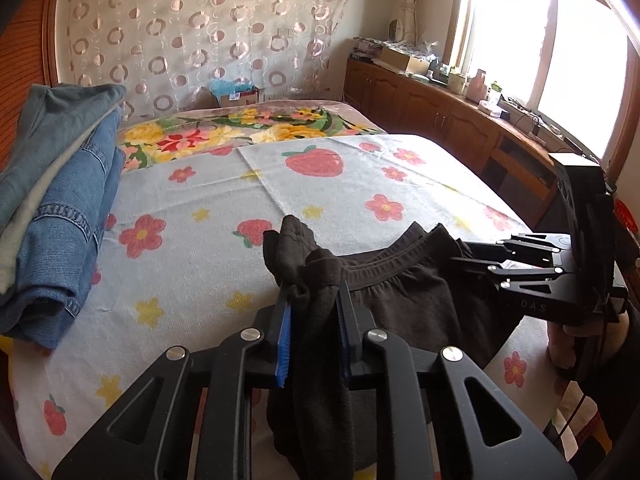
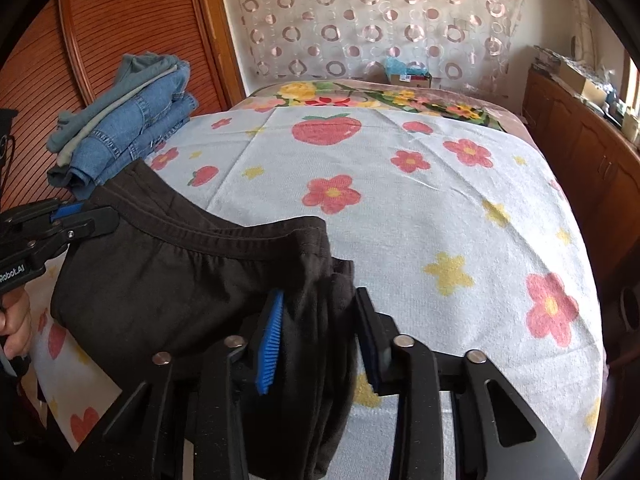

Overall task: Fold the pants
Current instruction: 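Lift the folded black garment off the sheet with both grippers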

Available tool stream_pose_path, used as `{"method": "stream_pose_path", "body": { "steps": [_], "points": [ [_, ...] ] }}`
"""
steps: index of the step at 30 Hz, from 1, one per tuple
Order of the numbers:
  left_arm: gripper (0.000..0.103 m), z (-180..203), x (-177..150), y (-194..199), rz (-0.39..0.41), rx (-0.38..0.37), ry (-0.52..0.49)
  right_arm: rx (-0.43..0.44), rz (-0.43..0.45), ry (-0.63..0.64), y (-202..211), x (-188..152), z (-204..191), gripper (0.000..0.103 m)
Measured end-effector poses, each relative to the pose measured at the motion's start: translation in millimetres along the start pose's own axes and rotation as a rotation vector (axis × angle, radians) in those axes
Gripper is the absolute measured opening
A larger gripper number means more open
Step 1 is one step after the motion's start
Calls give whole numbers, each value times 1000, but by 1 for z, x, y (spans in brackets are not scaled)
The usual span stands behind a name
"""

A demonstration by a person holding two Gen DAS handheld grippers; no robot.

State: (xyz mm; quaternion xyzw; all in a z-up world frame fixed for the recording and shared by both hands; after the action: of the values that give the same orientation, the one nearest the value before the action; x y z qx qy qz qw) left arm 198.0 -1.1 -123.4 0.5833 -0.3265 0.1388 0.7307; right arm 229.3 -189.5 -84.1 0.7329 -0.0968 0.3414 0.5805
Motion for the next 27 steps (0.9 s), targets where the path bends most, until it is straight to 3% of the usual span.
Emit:
{"method": "stream_pose_path", "body": {
  "steps": [2, 5, 19, 27],
  "points": [
    [19, 0, 0, 1, 3, 1, 0, 9, -5, 11, 0, 0, -1, 14],
    [17, -1, 0, 5, 10, -1, 2, -8, -3, 32, 2, 0, -6, 12],
    [16, 15, 19, 51, 122, 0, -21, -1, 189, 37, 70, 12, -12, 11],
    [16, 25, 47, 86, 197, 24, -61, -12, 284, 62, 113, 19, -19, 11]
  ]
}}
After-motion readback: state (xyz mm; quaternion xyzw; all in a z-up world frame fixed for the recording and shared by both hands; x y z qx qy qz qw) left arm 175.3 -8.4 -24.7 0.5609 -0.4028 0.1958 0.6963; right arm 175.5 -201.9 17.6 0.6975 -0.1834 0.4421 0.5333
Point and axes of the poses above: each gripper's, at about its wrist camera, not at the fingertips, and y roughly against the way its jaws point, z to its right, x to its top, the point moved 4 cm from there along -y, roughly the way its jaws point, and after that the axes turned 5 degrees about -z, right-handed, at the moved point
